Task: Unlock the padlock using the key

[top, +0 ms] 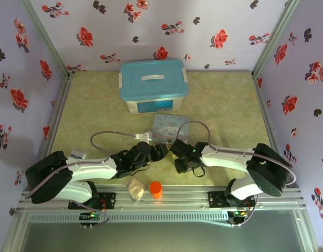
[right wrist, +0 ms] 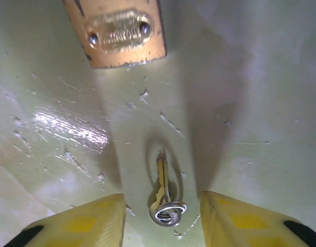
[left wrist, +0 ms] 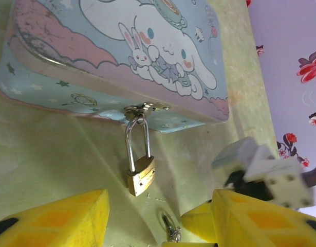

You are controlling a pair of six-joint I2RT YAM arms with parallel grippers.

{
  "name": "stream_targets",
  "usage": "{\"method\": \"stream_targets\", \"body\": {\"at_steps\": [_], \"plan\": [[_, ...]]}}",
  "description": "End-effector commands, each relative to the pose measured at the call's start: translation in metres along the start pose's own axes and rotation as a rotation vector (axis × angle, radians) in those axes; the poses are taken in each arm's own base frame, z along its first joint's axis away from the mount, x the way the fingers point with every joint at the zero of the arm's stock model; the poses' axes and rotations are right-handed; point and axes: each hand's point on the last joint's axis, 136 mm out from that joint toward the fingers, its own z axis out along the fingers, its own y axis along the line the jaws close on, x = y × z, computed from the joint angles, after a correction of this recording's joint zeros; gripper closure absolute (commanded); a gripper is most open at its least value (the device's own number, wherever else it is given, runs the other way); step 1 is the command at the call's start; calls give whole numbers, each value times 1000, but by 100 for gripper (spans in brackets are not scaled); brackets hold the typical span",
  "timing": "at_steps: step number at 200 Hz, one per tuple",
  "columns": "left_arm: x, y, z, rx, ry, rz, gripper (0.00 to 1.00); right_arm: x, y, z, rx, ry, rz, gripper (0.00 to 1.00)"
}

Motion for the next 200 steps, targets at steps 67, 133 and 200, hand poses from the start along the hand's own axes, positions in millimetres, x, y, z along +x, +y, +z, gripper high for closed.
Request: {"method": "stream_targets", "body": {"at_steps": [67, 133, 200], "plan": [[-7, -10, 2, 41, -23, -36, 45, 21, -6, 11, 25, 17, 36, 79], [-10, -16, 0, 52, -30, -21, 46, 30, -16, 8, 35, -41, 61, 100], [-15, -26, -2, 71, -37, -3, 50, -21, -6, -45, -119, -288, 136, 100]]}}
